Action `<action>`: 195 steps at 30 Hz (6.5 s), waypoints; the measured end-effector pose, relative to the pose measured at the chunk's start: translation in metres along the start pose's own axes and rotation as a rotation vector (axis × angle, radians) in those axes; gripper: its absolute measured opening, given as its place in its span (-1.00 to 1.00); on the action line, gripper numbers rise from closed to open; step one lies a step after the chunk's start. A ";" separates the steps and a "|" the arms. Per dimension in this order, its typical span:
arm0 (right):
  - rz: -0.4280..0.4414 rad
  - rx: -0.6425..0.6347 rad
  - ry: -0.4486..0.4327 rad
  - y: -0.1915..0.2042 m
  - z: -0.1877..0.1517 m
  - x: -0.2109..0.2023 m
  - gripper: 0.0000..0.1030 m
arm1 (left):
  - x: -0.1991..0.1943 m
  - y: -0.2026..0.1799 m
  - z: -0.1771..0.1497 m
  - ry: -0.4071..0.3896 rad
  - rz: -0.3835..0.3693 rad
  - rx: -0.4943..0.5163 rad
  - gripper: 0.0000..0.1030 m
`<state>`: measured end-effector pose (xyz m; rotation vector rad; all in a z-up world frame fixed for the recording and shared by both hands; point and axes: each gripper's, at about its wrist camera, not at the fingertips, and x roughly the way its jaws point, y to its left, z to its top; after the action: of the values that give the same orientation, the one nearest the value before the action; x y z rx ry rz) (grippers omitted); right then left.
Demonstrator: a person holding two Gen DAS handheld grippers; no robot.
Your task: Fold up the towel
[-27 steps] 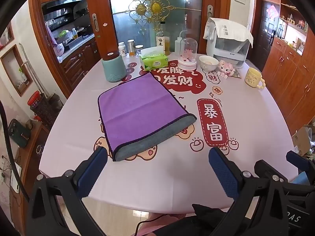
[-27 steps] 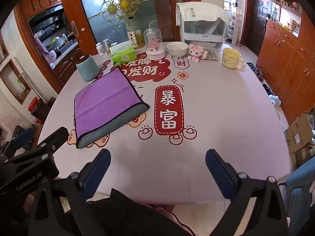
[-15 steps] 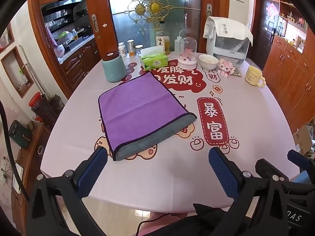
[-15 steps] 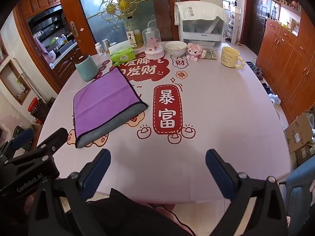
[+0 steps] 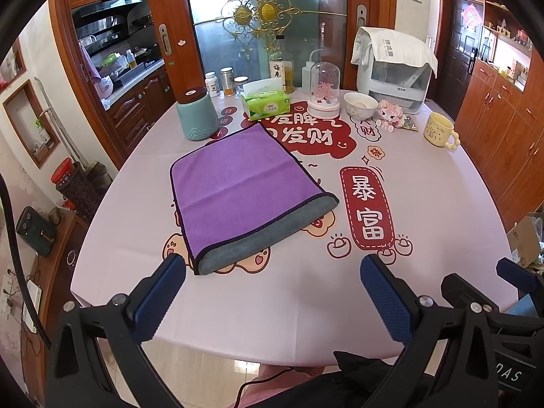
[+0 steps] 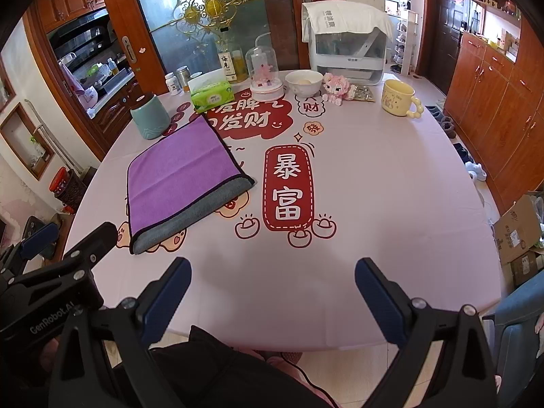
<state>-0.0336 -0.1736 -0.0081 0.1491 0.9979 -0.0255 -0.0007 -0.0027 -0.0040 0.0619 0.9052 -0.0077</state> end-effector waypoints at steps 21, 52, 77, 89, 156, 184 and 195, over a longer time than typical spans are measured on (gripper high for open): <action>0.004 0.003 0.001 0.000 0.000 0.000 0.89 | 0.001 -0.003 -0.003 0.002 0.009 0.003 0.98; 0.131 -0.087 0.059 -0.004 0.019 0.029 0.89 | 0.024 0.000 -0.004 0.121 0.048 -0.082 0.97; 0.174 -0.354 0.012 0.031 0.091 0.125 0.55 | 0.125 0.080 0.012 0.284 -0.025 -0.219 0.94; 0.222 -0.537 -0.007 0.062 0.113 0.184 0.53 | 0.178 0.136 0.006 0.317 -0.019 -0.264 0.92; 0.302 -0.676 0.257 0.058 0.104 0.302 -0.64 | 0.247 0.172 -0.027 0.509 -0.175 -0.374 -0.94; 0.261 -0.711 0.134 0.074 0.131 0.267 -0.88 | 0.197 0.190 0.011 0.346 -0.162 -0.376 -0.94; 0.235 -0.721 0.028 0.101 0.173 0.255 -0.88 | 0.185 0.208 0.056 0.220 -0.131 -0.347 -0.94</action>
<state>0.2585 -0.0851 -0.1184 -0.3959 0.9579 0.5475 0.1648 0.2048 -0.1044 -0.3254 1.1181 0.0350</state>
